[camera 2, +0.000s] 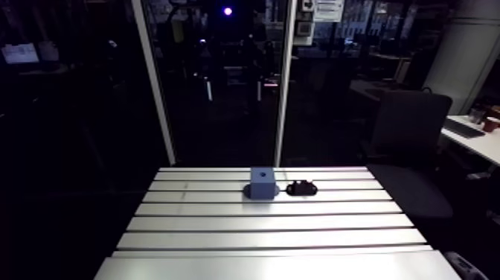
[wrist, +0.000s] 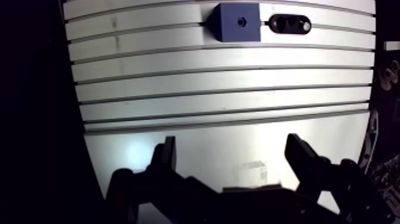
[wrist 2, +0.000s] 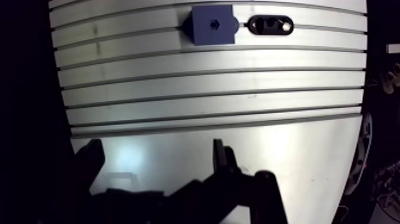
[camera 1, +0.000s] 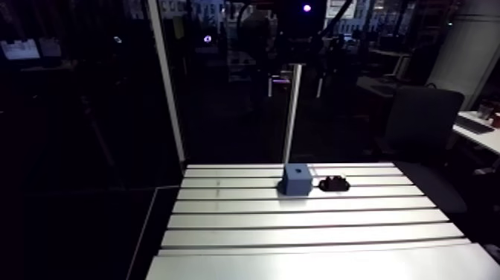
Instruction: Pick up the M10 bolt and insert it into the hex recess until seated.
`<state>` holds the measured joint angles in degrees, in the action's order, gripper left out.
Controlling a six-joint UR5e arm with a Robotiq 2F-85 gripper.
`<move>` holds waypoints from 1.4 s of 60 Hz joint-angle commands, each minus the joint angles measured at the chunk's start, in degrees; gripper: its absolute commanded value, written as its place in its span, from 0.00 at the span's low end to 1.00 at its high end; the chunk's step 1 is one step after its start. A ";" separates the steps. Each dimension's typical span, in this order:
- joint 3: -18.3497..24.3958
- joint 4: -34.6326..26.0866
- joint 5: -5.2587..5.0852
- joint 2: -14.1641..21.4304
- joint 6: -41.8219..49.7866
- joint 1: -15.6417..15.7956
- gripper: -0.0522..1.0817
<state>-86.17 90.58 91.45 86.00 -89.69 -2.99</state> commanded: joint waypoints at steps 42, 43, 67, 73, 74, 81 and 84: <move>-3.43 0.59 0.97 -1.14 -1.41 -1.49 0.05; -3.51 0.90 0.97 -1.14 -1.41 -1.49 0.05; -5.79 6.07 0.97 -0.62 -5.42 -2.37 0.05; -6.55 6.80 0.98 -0.45 -6.27 -2.46 0.05; -6.81 7.14 0.97 -0.44 -6.55 -2.54 0.05; -7.85 8.84 0.97 -0.28 -7.50 -2.88 0.05; -8.56 10.24 0.88 0.29 -8.21 -3.05 0.05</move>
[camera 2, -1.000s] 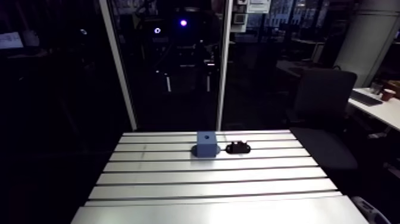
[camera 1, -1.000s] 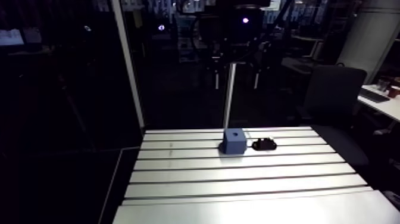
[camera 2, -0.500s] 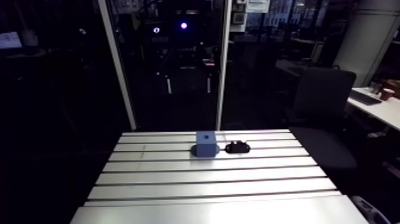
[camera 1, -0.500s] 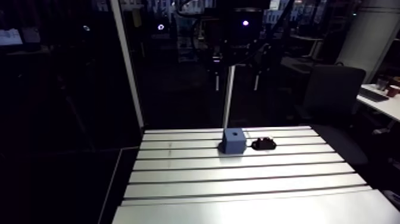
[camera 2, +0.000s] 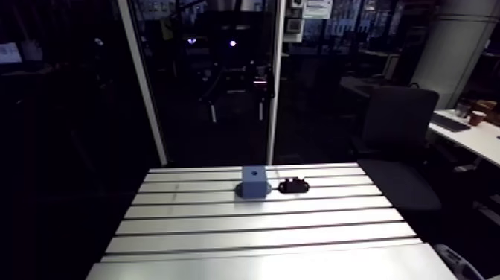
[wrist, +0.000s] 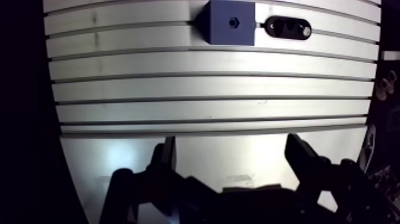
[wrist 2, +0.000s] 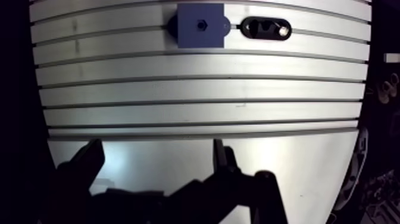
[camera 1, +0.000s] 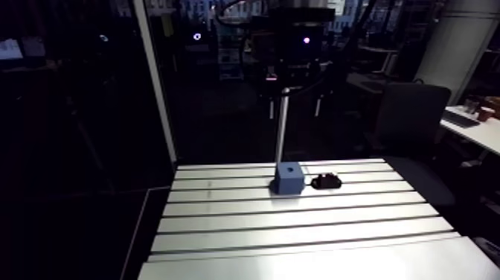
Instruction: Pick up the M10 bolt and insert it into the hex recess until seated.
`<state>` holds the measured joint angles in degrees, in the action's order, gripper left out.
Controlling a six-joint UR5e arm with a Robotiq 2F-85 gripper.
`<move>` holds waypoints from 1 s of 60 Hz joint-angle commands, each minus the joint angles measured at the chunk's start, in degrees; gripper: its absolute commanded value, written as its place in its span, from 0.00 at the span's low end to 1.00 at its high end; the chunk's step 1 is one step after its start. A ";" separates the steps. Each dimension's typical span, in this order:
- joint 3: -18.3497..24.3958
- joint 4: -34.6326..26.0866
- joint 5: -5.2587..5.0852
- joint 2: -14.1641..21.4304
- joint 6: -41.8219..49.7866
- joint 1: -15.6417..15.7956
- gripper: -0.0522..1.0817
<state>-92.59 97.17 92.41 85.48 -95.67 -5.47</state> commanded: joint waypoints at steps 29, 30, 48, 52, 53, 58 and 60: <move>-7.52 10.45 -0.17 3.95 -8.95 -6.22 0.05; -7.86 11.20 -0.17 3.95 -9.64 -6.67 0.05; -11.74 19.75 -1.94 2.67 -14.22 -12.01 0.05; -12.27 21.81 -3.14 1.91 -14.80 -13.32 0.05; -12.27 21.81 -3.14 1.91 -14.80 -13.32 0.05; -12.82 23.80 -4.34 0.60 -15.77 -15.24 0.05; -12.99 24.19 -4.46 0.16 -15.97 -15.87 0.05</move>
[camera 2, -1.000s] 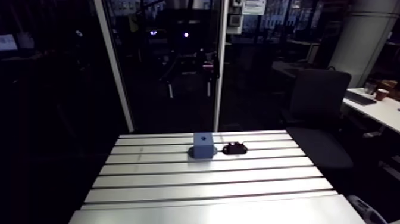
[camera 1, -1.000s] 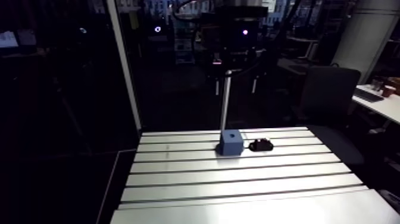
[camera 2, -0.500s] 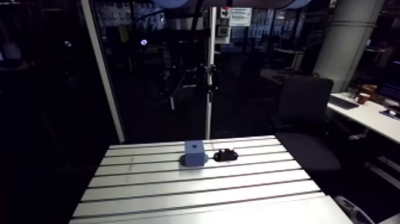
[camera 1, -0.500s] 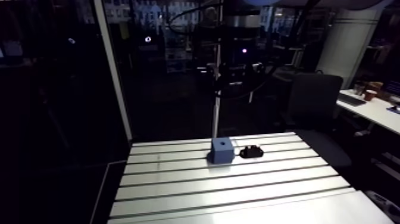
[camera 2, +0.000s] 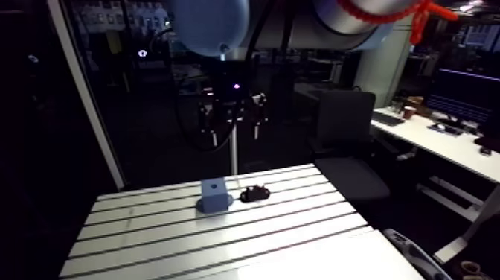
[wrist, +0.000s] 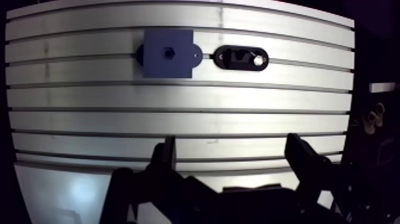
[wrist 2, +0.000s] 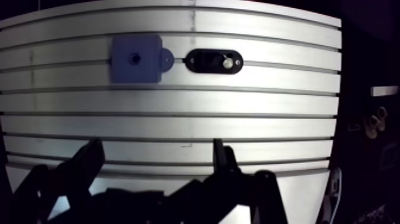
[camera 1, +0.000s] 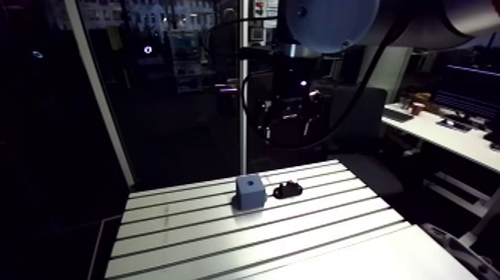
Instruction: Pick up the M10 bolt and insert it into the hex recess until seated.
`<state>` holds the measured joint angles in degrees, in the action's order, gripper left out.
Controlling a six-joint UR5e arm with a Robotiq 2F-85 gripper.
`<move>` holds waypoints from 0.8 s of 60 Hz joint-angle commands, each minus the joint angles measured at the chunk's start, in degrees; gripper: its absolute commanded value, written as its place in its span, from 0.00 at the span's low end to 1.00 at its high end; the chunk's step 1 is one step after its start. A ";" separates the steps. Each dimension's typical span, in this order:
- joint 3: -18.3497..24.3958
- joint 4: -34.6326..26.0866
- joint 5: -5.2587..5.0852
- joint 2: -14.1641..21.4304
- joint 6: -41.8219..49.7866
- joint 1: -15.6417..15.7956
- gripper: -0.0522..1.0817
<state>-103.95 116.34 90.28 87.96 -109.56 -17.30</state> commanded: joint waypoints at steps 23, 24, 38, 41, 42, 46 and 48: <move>-1.95 11.60 -3.93 -9.57 -2.97 -6.26 0.05; -1.78 11.96 -3.86 -10.27 -2.98 -6.26 0.05; -0.30 13.75 -3.58 -13.73 -3.73 -6.26 0.05; 0.56 14.05 -3.25 -14.99 -3.79 -6.26 0.05; 0.56 14.05 -3.25 -14.99 -3.79 -6.26 0.05; 0.95 14.12 -3.06 -15.77 -3.78 -6.26 0.05; 1.13 14.14 -2.98 -16.13 -3.70 -6.26 0.05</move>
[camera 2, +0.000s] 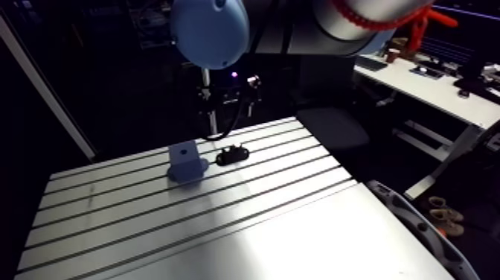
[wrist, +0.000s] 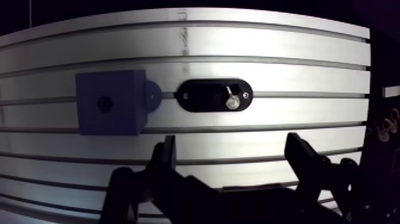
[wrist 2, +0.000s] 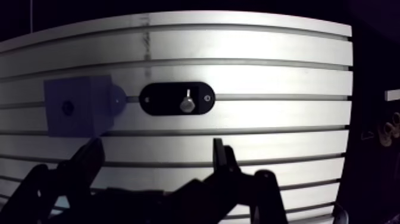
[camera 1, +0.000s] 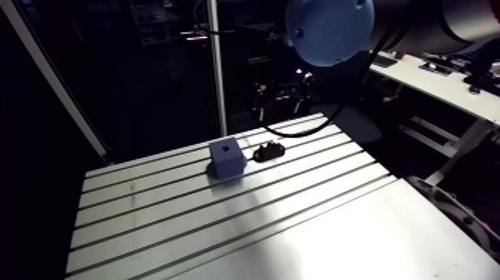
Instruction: Pick up the M10 bolt and insert it into the hex recess until seated.
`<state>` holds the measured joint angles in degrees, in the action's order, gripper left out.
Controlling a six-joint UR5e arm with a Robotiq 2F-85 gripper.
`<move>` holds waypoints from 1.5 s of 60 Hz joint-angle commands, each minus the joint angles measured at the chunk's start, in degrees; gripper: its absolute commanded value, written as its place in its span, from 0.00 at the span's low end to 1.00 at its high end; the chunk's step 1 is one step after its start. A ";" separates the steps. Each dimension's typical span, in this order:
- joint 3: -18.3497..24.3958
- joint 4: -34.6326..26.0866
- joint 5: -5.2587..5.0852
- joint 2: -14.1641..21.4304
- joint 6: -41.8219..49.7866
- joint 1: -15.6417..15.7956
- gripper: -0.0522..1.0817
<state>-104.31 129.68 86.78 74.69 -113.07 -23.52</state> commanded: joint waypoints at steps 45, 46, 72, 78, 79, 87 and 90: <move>2.57 5.63 2.47 -9.21 -0.52 -0.55 0.37; 2.57 5.64 2.47 -9.33 -0.53 -0.64 0.37; 1.53 6.34 2.05 -10.31 0.58 -1.27 0.44; 1.18 6.43 1.86 -10.31 0.78 -1.10 0.44; 1.09 6.58 1.78 -10.31 0.94 -1.02 0.44; 0.90 6.78 1.77 -10.15 1.57 -0.91 0.45; 0.90 6.78 1.77 -10.06 1.58 -0.84 0.46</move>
<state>-103.08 136.23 88.67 64.46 -112.12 -24.57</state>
